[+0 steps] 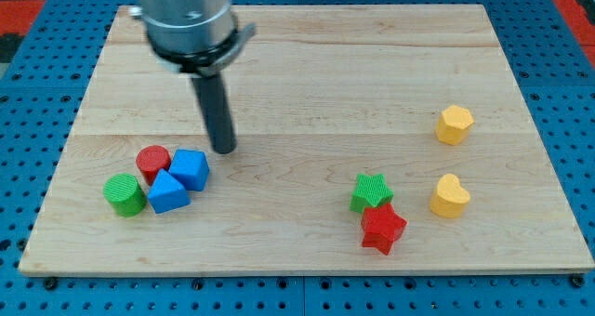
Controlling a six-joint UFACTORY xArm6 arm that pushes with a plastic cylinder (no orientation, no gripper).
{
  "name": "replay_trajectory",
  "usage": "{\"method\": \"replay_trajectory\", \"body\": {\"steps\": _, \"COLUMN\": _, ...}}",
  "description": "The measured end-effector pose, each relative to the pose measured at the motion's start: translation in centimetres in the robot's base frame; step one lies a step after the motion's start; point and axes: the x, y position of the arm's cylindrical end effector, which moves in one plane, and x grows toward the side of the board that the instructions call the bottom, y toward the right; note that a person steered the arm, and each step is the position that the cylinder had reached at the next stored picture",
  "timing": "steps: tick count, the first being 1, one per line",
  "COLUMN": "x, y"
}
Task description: Move your arm above the hexagon
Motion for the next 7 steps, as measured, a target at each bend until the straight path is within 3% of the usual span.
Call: {"method": "replay_trajectory", "body": {"steps": 7, "x": 0.9, "y": 2.3}}
